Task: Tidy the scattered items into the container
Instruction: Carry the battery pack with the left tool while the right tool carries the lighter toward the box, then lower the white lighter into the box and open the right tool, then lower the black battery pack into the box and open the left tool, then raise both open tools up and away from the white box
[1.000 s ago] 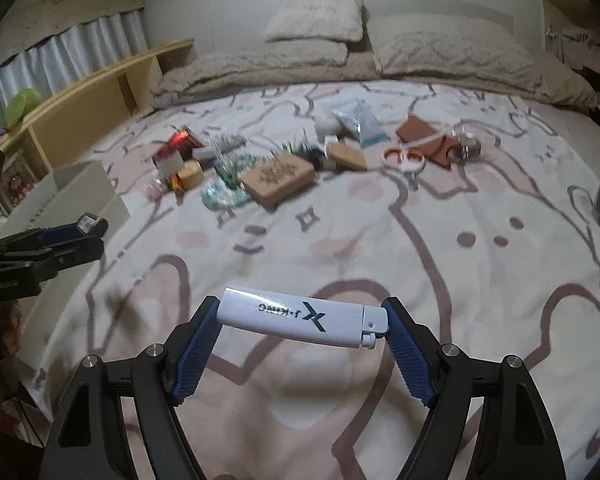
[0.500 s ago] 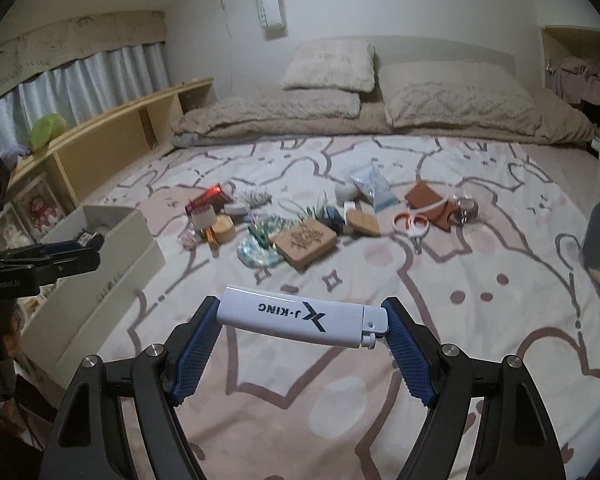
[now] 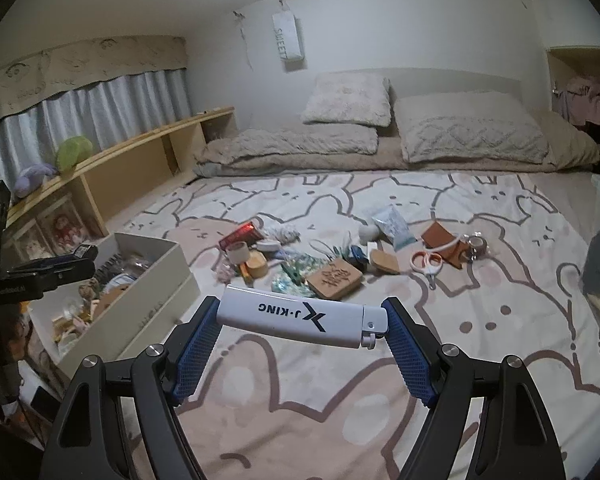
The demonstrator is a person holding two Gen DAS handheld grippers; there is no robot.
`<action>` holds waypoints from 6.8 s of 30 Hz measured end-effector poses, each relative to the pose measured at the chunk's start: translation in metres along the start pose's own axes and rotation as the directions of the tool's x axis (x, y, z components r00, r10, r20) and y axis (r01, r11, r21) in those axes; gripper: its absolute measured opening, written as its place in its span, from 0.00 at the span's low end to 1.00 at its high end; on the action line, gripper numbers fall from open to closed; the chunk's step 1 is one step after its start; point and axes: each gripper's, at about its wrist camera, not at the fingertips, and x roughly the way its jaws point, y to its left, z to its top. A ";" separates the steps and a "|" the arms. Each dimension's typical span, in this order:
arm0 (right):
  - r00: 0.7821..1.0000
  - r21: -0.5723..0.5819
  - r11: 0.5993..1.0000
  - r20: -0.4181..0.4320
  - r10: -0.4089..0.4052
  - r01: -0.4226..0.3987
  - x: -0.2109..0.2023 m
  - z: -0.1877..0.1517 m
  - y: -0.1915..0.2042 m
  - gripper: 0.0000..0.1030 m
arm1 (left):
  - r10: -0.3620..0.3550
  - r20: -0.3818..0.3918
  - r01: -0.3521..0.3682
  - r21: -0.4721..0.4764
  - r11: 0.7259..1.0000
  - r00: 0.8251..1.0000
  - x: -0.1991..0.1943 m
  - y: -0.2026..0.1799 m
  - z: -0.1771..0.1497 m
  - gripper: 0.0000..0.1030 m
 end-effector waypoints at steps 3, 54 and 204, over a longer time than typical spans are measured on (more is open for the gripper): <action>1.000 -0.010 1.000 0.018 0.007 -0.007 -0.005 0.005 0.007 0.79 | 0.008 0.023 -0.008 0.000 1.000 1.000 -0.010 0.002 0.001 0.81; 0.931 -0.297 0.883 -0.082 0.356 -0.364 0.044 0.034 0.181 0.79 | 0.276 0.143 -0.244 -0.205 0.948 0.951 -0.075 0.152 -0.023 0.81; 0.891 -0.349 0.820 -0.141 0.432 -0.453 0.067 0.016 0.209 1.00 | 0.336 -0.016 -0.322 -0.329 0.888 0.942 -0.075 0.170 -0.048 1.00</action>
